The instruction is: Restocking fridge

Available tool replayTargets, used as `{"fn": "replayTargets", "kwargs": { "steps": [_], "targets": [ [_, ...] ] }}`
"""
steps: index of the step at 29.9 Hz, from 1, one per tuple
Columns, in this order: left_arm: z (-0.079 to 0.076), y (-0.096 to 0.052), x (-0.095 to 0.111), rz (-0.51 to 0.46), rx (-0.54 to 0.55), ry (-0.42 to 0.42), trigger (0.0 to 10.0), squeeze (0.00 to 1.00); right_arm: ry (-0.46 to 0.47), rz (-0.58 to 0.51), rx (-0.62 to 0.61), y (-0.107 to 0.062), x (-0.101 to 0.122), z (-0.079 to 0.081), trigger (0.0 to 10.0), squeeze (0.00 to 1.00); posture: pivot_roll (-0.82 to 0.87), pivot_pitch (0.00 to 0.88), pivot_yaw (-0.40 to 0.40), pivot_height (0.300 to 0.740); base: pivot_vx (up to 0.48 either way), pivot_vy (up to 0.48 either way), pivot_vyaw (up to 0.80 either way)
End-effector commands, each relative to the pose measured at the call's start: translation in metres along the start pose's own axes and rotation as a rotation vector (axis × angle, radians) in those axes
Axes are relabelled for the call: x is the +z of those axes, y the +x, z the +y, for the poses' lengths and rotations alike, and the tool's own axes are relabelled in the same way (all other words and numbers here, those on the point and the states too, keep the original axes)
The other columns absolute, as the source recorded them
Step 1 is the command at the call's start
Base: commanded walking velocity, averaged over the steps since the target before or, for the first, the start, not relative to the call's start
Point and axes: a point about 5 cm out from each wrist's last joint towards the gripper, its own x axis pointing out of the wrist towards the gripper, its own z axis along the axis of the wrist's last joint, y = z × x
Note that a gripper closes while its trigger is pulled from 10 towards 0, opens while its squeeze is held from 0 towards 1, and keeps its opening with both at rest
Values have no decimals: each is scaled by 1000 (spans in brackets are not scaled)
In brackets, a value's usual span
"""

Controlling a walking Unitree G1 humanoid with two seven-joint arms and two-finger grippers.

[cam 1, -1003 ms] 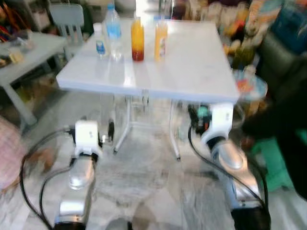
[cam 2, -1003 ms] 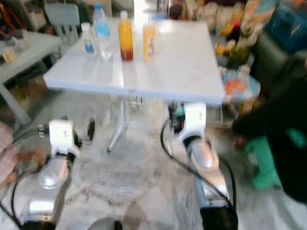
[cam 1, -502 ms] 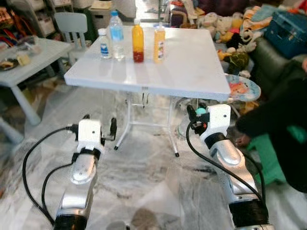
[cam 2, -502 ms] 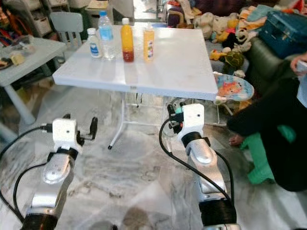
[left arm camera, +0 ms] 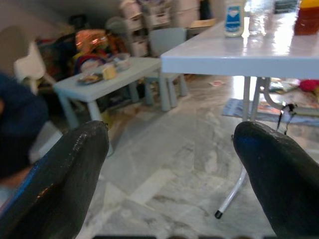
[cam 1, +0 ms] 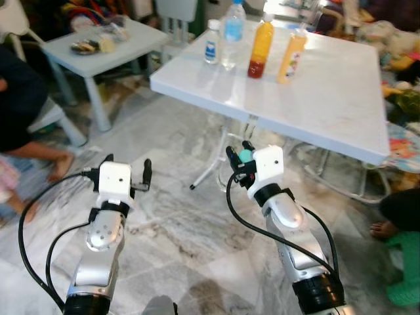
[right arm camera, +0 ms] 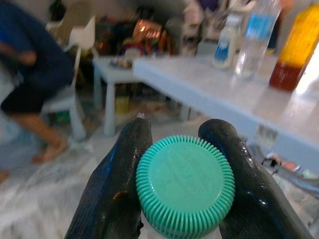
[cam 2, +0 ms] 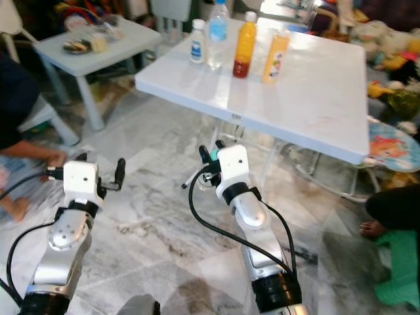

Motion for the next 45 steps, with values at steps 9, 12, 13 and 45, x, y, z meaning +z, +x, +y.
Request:
{"fn": "replayTargets", "kwargs": {
  "steps": [9, 12, 13, 45],
  "targets": [
    [7, -2, -9, 6, -18, 9, 10000, 0, -20, -2, -69, 0, -4, -21, 10000, 0, 66, 1, -57, 740, 0, 0, 800],
    [13, 0, -7, 1, -8, 10, 10000, 0, -28, -15, -69, 1, -2, -22, 10000, 0, 63, 2, -50, 740, 0, 0, 800],
    [14, 0, -7, 4, -3, 9, 10000, 0, -30, -17, -66, 1, -2, -22, 10000, 0, 65, 1, -50, 740, 0, 0, 800],
    [17, -2, -10, 10, 28, 26, 10000, 0, -43, -49, -37, 5, 0, -19, 10000, 0, 71, 0, -44, 740, 0, -76, 800]
  ]
}}
